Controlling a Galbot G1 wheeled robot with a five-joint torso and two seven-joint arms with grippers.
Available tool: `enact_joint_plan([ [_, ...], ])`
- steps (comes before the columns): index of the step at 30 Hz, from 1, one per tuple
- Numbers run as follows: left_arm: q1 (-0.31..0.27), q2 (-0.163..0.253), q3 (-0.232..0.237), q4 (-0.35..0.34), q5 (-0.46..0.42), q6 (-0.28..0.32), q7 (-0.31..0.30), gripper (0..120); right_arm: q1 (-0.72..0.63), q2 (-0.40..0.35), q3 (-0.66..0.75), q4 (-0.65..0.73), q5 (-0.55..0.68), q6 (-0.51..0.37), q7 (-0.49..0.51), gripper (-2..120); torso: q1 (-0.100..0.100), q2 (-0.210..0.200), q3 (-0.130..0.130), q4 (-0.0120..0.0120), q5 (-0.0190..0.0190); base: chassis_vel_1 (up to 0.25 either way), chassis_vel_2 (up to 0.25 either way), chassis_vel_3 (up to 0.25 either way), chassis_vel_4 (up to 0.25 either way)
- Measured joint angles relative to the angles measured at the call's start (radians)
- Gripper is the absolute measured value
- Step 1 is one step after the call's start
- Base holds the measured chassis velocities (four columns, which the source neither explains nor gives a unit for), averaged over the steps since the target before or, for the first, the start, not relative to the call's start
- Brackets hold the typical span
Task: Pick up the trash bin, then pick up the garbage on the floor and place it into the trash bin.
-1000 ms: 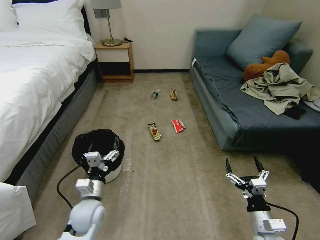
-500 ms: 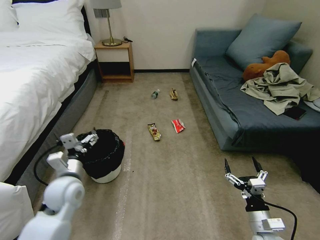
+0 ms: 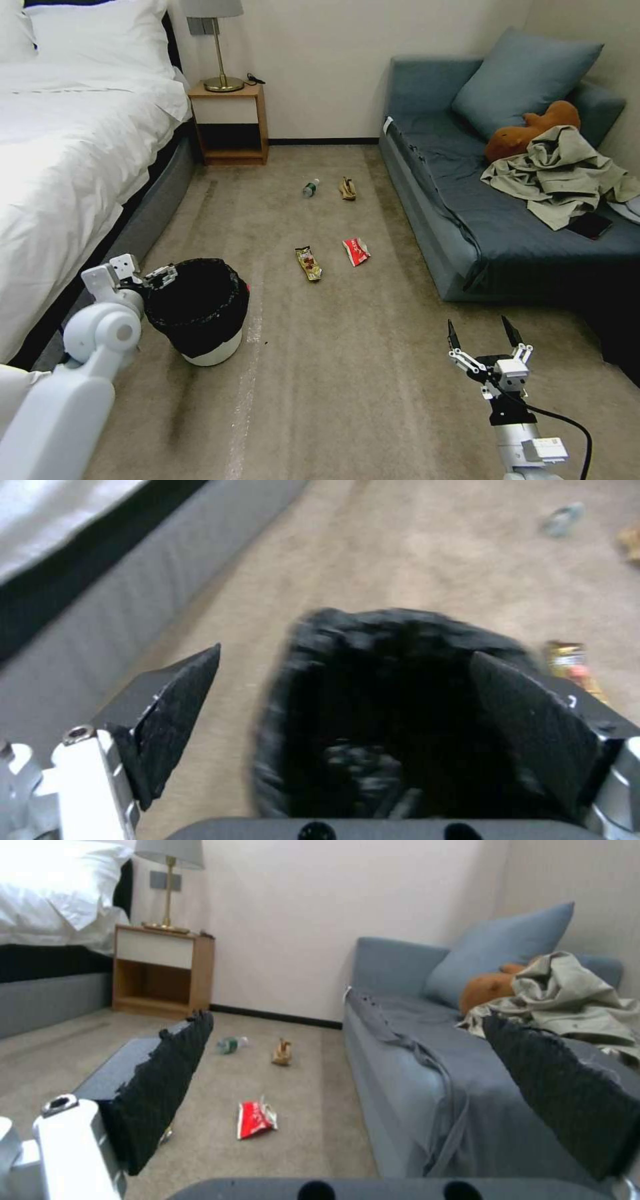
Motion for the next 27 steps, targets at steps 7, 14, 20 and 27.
enact_joint_plan([
  [7, -0.049, 0.108, 0.010, 0.082, -0.092, 0.058, -0.004, 100, 0.035, 0.000, -0.017, -0.040, 0.000, 0.000, 0.000, 100, 0.000, 0.000, 0.000, 0.0000, 0.0002, 0.000, 0.000, 0.000, 0.000],
  [14, -0.089, 0.111, 0.046, 0.161, -0.144, 0.090, -0.027, 100, 0.075, 0.000, -0.039, -0.082, 0.014, -0.005, 0.001, 100, 0.000, 0.000, 0.000, -0.0003, 0.0002, 0.000, 0.000, 0.000, 0.000],
  [20, -0.150, 0.056, 0.091, 0.228, -0.128, 0.093, -0.036, 100, 0.087, -0.025, -0.038, -0.096, 0.044, -0.015, 0.000, 100, 0.000, 0.000, 0.000, 0.0004, 0.0002, 0.000, 0.000, 0.000, 0.000],
  [27, -0.268, -0.012, 0.168, 0.328, -0.106, 0.092, -0.039, 100, 0.093, -0.065, -0.022, -0.116, 0.072, -0.017, 0.000, 100, 0.000, 0.000, 0.000, -0.0002, 0.0004, 0.000, 0.000, 0.000, 0.000],
])
